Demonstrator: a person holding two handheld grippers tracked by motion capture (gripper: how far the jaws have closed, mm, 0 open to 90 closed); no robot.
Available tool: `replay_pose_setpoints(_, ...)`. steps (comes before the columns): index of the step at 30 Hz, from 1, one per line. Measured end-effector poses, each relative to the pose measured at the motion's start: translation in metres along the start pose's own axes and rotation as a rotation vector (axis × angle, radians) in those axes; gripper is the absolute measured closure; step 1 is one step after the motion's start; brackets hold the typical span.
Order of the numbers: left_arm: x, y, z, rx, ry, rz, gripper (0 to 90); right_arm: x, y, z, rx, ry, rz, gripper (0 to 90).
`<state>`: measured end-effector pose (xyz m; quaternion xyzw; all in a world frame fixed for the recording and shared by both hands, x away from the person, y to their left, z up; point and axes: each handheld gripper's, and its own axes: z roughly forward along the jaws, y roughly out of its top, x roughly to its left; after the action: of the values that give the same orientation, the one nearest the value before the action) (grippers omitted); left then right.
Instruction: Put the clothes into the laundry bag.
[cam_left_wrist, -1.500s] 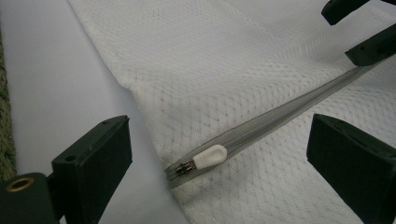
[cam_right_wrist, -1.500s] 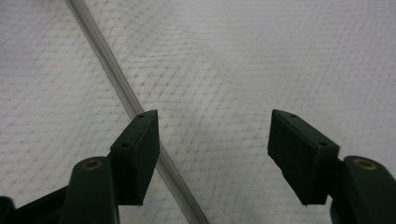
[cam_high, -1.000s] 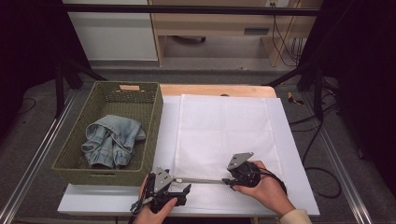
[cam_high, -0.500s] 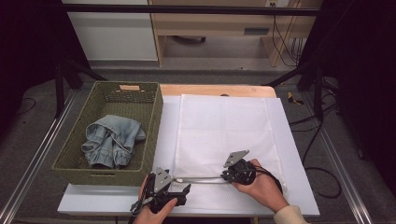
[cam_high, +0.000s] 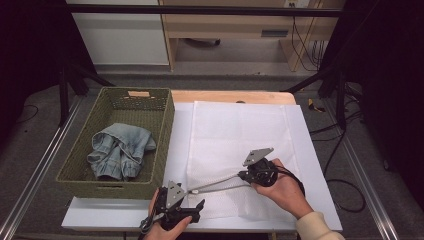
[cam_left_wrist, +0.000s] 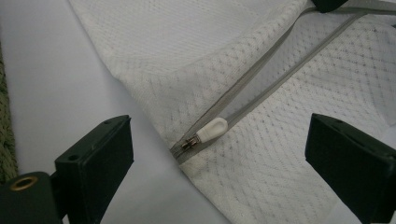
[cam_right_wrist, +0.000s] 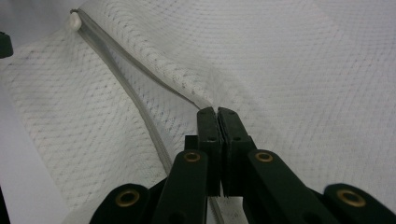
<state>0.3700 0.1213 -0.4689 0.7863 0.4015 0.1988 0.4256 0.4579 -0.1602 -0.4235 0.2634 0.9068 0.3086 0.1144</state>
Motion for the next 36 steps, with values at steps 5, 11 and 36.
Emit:
replay_pose_setpoints(5,0.001,0.0,0.0,0.002,0.004,0.008,7.3,0.004,-0.004,0.006,0.032,0.028,-0.007,84.3)
replay_pose_setpoints(11,0.001,0.0,0.0,0.007,0.001,0.007,7.3,0.006,-0.008,0.015,0.033,0.0,-0.011,89.5)
replay_pose_setpoints(36,-0.008,0.006,-0.005,0.013,-0.009,0.049,7.1,-0.013,0.051,-0.071,-0.137,-0.045,0.015,89.8)
